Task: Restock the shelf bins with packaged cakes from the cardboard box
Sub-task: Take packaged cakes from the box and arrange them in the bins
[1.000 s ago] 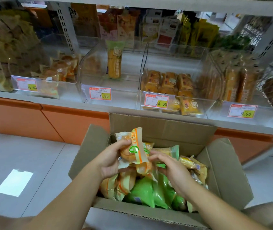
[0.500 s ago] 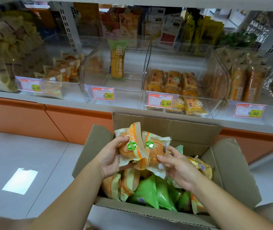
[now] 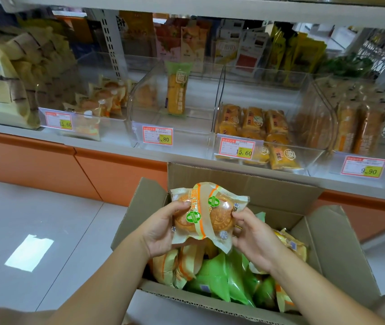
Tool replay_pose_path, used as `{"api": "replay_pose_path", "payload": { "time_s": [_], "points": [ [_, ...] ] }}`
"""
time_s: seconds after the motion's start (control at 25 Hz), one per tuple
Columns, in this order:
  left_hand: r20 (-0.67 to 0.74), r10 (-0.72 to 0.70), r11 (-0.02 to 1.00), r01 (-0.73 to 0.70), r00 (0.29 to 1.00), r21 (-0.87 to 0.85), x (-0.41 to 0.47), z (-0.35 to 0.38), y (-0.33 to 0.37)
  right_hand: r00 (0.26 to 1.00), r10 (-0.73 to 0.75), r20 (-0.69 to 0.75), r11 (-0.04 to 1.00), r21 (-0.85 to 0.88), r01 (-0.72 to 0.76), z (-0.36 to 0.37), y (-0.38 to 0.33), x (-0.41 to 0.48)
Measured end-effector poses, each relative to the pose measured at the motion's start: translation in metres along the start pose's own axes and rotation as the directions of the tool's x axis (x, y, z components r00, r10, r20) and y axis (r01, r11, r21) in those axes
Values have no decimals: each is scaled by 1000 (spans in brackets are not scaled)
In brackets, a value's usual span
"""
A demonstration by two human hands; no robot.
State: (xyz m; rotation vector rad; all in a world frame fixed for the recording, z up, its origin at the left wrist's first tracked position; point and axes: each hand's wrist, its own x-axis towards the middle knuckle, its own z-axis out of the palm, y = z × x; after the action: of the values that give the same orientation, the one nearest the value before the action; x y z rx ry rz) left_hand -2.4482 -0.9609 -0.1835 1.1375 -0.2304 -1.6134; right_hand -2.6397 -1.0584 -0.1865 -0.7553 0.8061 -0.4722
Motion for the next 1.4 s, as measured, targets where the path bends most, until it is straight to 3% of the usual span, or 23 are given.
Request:
{"api": "replay_pose_path", "payload": {
  "time_s": [0.2, 0.4, 0.56, 0.68, 0.8, 0.92, 1.0, 1.08, 1.16, 1.28, 1.4],
  "points": [
    [32, -6, 1000, 5, 999, 20, -7, -4, 7, 1000, -11, 27, 974, -225, 16, 8, -3, -4],
    [73, 63, 945, -83, 995, 317, -38, -9, 63, 980, -197, 27, 852, -490, 185, 38, -42, -5],
    [37, 233, 714, -196, 972, 673, -79, -28, 140, 913, -378, 150, 550, -758, 352, 96, -99, -6],
    [-51, 435, 567, -230, 899, 791, -102, -59, 186, 816, -471, 334, 305, -807, 506, 163, -137, 3],
    [-140, 525, 507, -176, 840, 844, -107, -96, 213, 673, -536, 510, 91, -757, 647, 240, -161, 34],
    [-169, 583, 477, -166, 794, 863, -106, -120, 242, 596, -503, 626, -187, -752, 632, 310, -173, 88],
    [-138, 630, 424, -189, 764, 886, -102, -135, 260, 620, -440, 649, -337, -760, 556, 345, -181, 133],
    [-124, 624, 397, -176, 771, 901, -94, -153, 268, 751, -345, 564, -498, -788, 363, 365, -190, 178],
    [-139, 563, 393, -116, 814, 912, -88, -173, 269, 901, -239, 363, -634, -761, 139, 374, -195, 218],
    [-155, 495, 373, -48, 855, 927, -79, -193, 270, 980, -137, 148, -671, -741, 18, 376, -191, 263],
    [-137, 500, 372, -69, 855, 926, -72, -196, 275, 992, -98, 81, -733, -680, -17, 370, -179, 297]
  ]
}}
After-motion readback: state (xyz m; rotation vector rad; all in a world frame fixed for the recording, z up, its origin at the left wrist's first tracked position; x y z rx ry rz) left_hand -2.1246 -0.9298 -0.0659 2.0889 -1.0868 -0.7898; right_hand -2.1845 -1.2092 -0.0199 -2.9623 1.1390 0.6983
